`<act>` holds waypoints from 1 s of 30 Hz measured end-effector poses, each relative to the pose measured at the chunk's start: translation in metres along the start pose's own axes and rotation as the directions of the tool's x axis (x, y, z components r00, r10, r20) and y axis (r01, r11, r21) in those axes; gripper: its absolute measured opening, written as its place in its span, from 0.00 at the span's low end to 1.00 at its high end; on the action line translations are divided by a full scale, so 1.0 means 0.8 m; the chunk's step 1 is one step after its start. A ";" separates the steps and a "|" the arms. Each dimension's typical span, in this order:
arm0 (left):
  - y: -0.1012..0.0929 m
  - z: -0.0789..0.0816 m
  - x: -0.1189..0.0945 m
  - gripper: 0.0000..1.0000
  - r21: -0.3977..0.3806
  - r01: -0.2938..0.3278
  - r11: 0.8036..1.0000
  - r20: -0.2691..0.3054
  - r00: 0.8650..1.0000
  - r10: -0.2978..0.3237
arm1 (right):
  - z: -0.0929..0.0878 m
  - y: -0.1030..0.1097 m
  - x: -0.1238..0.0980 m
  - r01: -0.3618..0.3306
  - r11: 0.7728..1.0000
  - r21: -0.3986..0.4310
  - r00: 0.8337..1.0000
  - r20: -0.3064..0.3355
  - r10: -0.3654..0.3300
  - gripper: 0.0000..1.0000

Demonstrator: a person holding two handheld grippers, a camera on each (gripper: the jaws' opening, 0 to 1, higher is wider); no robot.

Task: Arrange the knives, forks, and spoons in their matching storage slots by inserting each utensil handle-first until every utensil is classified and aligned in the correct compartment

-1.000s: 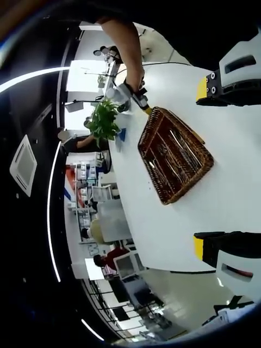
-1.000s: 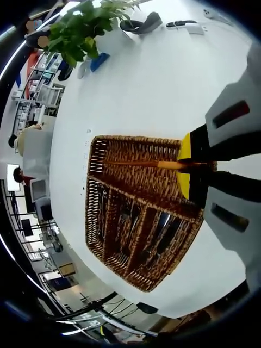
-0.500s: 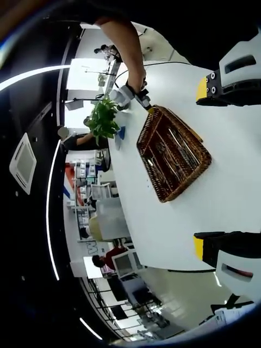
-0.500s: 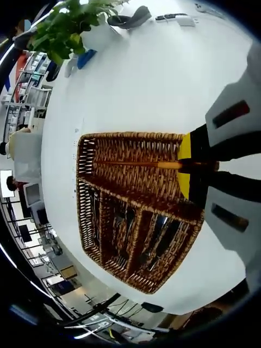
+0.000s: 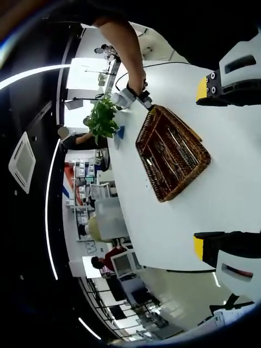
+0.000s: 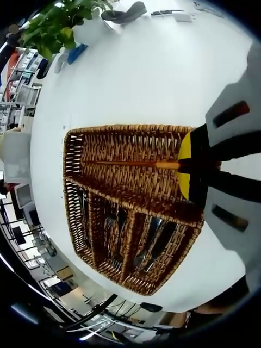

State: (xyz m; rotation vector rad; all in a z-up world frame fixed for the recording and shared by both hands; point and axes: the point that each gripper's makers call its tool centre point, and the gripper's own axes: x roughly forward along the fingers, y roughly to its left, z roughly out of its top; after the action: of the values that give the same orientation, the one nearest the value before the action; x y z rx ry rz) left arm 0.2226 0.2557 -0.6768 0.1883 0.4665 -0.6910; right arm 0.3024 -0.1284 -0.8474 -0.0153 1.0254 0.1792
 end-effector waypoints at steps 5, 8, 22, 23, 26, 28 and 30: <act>0.000 -0.002 -0.001 1.00 -0.003 -0.005 1.000 -0.002 1.000 0.005 | -0.002 0.001 0.008 -0.006 1.000 -0.009 1.000 -0.027 0.006 0.03; -0.001 -0.003 -0.002 1.00 -0.004 -0.010 1.000 -0.004 1.000 0.010 | -0.003 0.001 0.014 -0.007 1.000 -0.020 0.999 -0.040 0.006 0.03; -0.003 -0.007 0.001 1.00 -0.011 -0.029 1.000 -0.013 1.000 0.028 | -0.008 0.003 0.028 -0.026 0.998 -0.058 0.994 -0.106 0.020 0.02; -0.004 -0.006 0.002 1.00 -0.010 -0.028 1.000 -0.012 1.000 0.028 | -0.008 0.002 0.029 -0.025 0.998 -0.064 0.994 -0.107 0.018 0.02; -0.005 -0.001 0.005 1.00 -0.009 -0.029 1.000 -0.007 1.000 0.029 | -0.007 0.001 0.029 -0.029 0.998 -0.061 0.994 -0.107 0.022 0.02; -0.008 0.003 0.007 1.00 -0.006 -0.028 1.000 -0.004 1.000 0.028 | -0.006 0.000 0.029 -0.029 0.999 -0.036 0.994 -0.102 0.025 0.02; -0.011 0.005 0.010 1.00 -0.001 -0.023 1.000 -0.006 1.000 0.023 | -0.005 -0.002 0.032 -0.022 0.999 -0.042 0.995 -0.096 0.018 0.03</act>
State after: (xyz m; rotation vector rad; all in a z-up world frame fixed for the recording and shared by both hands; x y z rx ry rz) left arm 0.2234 0.2430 -0.6769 0.1947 0.4697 -0.6681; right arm 0.3127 -0.1269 -0.8715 -0.0532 1.1171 0.2209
